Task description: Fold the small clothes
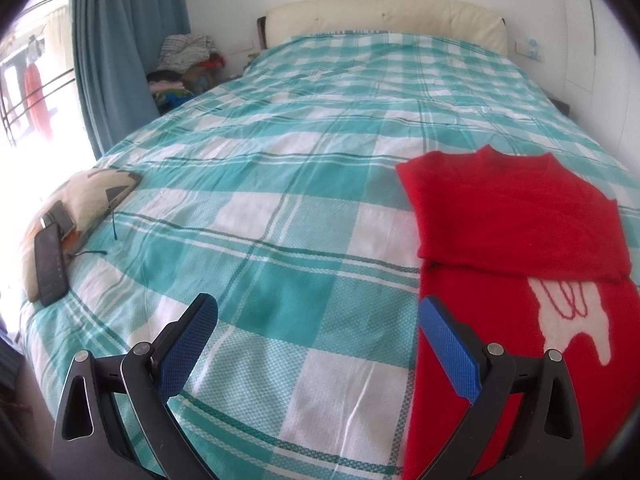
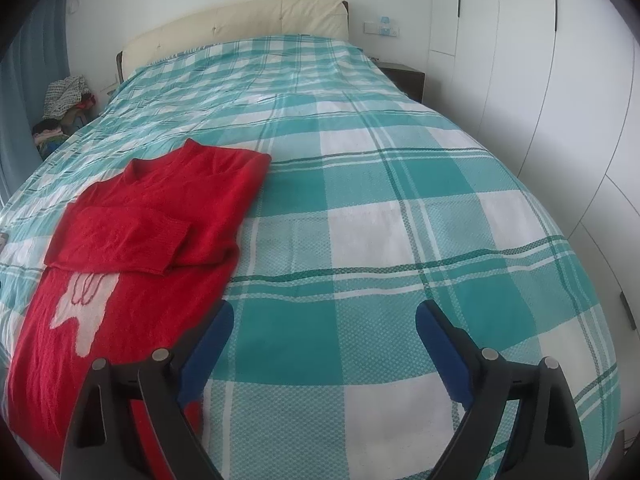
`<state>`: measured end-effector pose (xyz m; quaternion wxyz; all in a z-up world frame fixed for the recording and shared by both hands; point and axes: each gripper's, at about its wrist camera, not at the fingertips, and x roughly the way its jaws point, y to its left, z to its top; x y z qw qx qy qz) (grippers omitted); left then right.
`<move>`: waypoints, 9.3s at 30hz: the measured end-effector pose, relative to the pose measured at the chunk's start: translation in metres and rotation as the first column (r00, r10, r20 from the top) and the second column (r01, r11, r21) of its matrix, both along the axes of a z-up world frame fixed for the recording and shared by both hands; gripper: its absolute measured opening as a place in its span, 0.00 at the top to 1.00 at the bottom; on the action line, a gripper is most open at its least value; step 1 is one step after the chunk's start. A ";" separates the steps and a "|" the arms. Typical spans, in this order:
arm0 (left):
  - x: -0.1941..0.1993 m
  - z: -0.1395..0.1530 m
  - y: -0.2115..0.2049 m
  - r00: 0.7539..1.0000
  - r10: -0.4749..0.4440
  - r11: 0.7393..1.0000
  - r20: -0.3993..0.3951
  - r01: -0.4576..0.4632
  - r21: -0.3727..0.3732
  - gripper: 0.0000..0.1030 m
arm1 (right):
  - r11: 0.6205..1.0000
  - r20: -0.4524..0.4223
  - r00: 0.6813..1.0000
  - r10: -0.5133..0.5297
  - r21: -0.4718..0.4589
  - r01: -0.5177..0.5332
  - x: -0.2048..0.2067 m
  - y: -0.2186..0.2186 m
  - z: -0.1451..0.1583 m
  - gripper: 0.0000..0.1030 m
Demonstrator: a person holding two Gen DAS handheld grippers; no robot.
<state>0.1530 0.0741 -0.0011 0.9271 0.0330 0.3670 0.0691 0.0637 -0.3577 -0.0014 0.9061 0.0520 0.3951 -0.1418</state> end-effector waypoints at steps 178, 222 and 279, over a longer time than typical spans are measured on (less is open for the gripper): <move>0.046 -0.011 -0.084 0.972 -0.184 0.982 -0.146 0.175 -0.073 0.06 | 0.923 0.022 0.959 0.283 0.265 -0.279 0.105 0.014 -0.021 0.47; 0.046 0.014 0.077 0.981 0.042 0.915 -0.191 -0.115 -0.386 0.06 | 0.856 -0.191 0.854 0.483 0.309 -0.415 0.284 0.305 -0.025 0.90; 0.043 0.005 0.082 0.976 0.025 0.888 -0.218 -0.122 -0.444 0.06 | 0.724 0.041 0.761 0.648 0.275 -0.632 0.135 0.215 -0.010 0.59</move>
